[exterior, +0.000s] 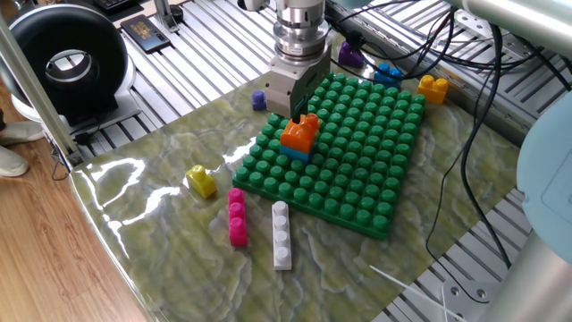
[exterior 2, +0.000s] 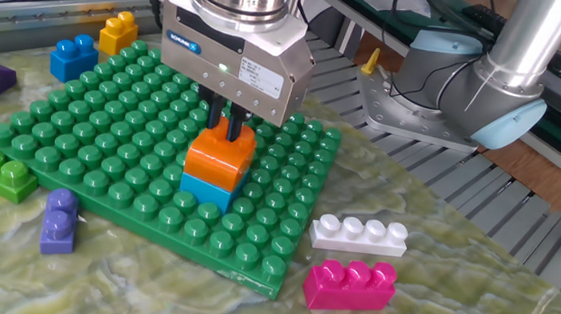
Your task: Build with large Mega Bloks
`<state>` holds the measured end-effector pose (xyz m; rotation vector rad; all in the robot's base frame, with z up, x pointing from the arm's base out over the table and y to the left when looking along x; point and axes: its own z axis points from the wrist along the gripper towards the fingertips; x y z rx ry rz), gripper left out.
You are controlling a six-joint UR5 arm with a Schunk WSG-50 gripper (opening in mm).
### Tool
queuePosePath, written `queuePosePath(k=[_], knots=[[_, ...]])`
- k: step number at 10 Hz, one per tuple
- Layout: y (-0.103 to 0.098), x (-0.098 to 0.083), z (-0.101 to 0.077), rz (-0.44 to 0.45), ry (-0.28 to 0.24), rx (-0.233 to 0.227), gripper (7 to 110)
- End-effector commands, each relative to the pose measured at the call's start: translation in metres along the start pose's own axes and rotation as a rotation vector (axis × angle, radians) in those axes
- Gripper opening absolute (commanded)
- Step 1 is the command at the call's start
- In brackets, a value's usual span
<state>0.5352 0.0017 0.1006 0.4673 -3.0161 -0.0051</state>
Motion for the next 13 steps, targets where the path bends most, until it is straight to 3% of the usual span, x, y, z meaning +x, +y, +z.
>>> queuePosePath(k=[1,3,7,13], knots=[[0.001,-0.01,-0.006,-0.005,-0.004,-0.017,22],[0.0,-0.02,-0.003,-0.011,0.0,-0.021,22],[0.008,-0.015,0.006,-0.034,0.053,-0.01,22],[0.005,-0.011,0.013,-0.048,0.059,-0.012,22]])
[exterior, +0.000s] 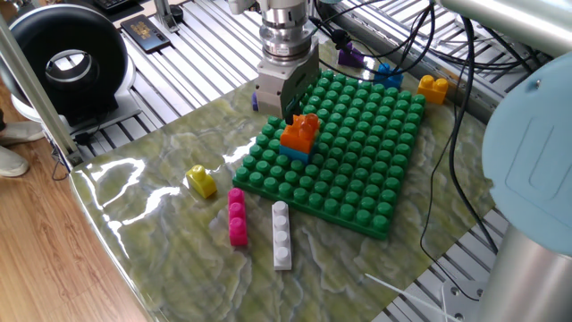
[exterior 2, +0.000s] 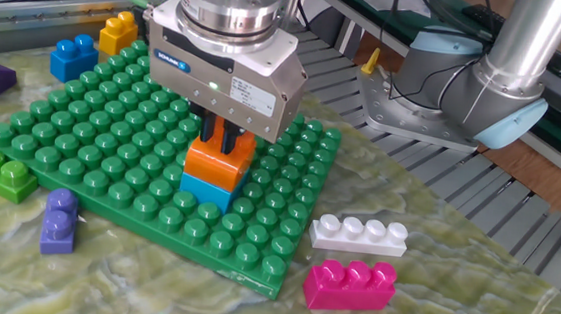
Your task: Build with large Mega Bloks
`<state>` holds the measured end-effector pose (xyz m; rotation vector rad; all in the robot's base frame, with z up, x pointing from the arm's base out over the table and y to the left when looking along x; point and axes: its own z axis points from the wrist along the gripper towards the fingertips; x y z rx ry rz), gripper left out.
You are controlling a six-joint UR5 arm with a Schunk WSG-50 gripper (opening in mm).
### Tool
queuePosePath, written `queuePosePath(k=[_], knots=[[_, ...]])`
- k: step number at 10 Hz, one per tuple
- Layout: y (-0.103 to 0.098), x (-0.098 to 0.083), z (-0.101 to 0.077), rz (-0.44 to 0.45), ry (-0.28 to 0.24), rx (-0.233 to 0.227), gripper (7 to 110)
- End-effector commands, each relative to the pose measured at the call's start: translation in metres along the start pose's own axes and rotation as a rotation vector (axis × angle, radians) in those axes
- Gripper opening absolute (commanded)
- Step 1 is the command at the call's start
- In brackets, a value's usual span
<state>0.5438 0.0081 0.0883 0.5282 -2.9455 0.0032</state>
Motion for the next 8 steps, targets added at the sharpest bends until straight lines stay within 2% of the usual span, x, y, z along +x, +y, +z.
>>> queuePosePath(k=[1,8], knots=[[0.0048,-0.0005,0.0037,0.003,-0.001,-0.009,22],[0.0076,0.0018,0.0055,0.002,0.004,-0.027,22]])
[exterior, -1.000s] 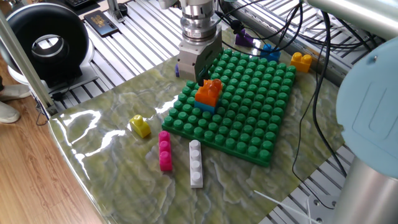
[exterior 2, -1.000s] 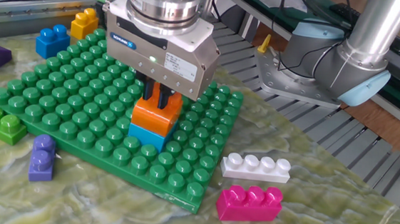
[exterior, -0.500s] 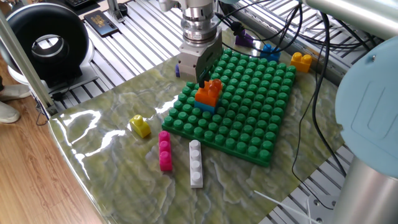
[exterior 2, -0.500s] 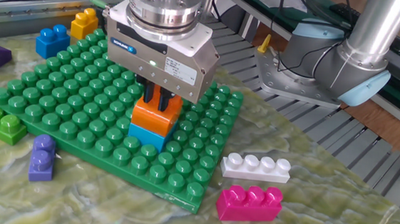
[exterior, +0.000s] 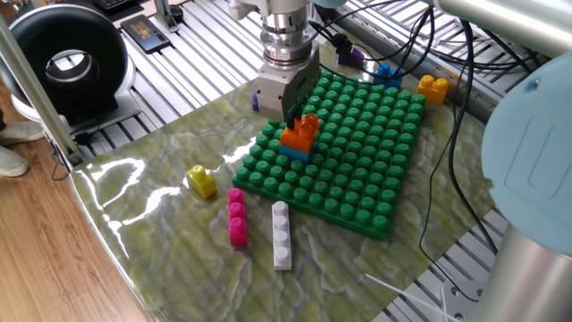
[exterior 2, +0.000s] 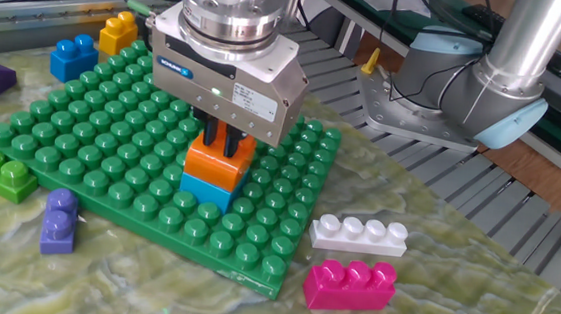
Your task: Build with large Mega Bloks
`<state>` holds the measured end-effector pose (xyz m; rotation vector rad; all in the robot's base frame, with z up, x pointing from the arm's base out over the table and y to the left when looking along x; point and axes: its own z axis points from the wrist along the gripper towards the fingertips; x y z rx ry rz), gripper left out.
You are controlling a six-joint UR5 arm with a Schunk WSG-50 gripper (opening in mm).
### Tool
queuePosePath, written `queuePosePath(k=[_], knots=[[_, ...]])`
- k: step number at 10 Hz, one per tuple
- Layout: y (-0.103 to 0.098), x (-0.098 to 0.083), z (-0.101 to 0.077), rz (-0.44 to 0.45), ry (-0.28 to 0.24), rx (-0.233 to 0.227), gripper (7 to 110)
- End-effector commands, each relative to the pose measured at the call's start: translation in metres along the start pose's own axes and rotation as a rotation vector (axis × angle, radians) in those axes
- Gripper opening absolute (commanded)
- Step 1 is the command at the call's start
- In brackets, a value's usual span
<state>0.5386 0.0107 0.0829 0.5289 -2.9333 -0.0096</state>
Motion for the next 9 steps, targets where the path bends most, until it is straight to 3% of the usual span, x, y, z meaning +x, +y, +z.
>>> queuePosePath(k=[1,9], knots=[[0.0032,-0.0015,-0.0001,0.005,-0.006,-0.017,22],[0.0037,-0.0079,0.0044,0.007,-0.008,-0.019,22]])
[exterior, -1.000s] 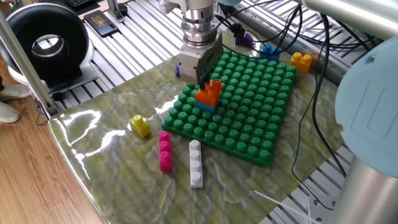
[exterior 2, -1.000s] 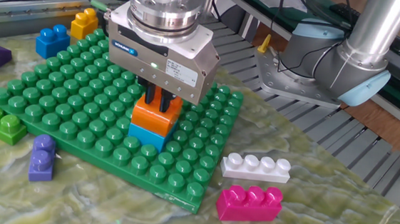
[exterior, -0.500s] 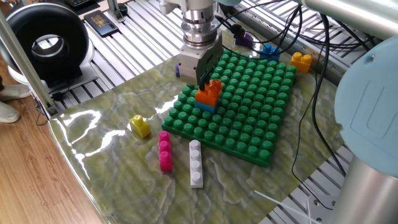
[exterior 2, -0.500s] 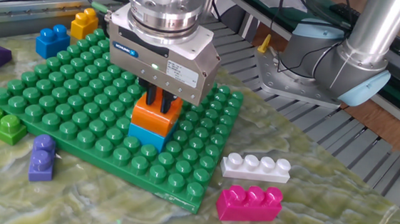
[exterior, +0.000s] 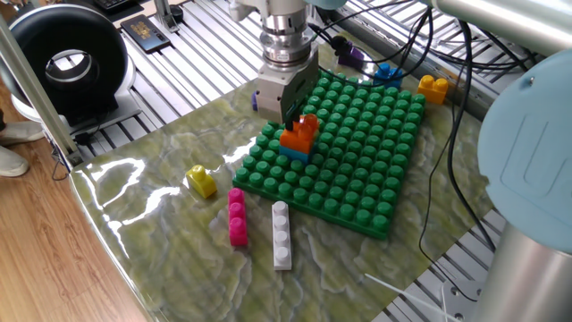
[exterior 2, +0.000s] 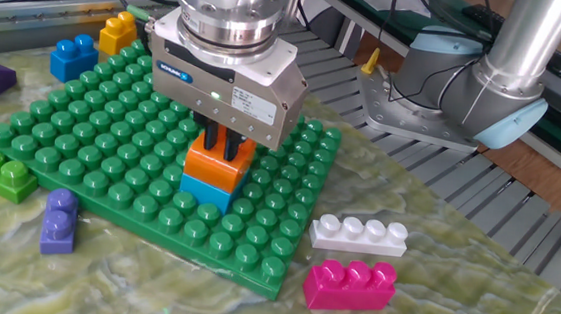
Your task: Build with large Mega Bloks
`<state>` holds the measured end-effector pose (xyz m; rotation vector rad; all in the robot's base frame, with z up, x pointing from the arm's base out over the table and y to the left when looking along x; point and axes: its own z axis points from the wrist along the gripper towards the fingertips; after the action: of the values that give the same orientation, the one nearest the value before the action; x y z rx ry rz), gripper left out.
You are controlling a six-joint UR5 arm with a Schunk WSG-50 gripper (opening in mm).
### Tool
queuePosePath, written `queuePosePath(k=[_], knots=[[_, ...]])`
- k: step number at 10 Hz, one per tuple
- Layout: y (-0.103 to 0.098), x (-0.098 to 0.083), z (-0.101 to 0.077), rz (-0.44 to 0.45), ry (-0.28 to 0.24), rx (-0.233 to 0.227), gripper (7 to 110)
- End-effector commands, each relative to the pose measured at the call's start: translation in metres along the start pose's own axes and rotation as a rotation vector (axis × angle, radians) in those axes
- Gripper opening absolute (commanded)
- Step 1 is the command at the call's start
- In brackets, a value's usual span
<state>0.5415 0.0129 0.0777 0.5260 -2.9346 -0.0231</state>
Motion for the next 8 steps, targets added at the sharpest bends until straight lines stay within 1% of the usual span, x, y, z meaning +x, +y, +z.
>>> queuePosePath(k=[1,4,7,8], knots=[[0.0035,-0.0038,-0.0008,0.011,-0.003,-0.007,22],[0.0059,-0.0051,-0.0054,0.015,0.001,-0.008,22],[0.002,-0.0053,-0.0053,0.005,-0.004,-0.019,22],[0.0034,-0.0043,-0.01,0.008,-0.001,-0.019,22]])
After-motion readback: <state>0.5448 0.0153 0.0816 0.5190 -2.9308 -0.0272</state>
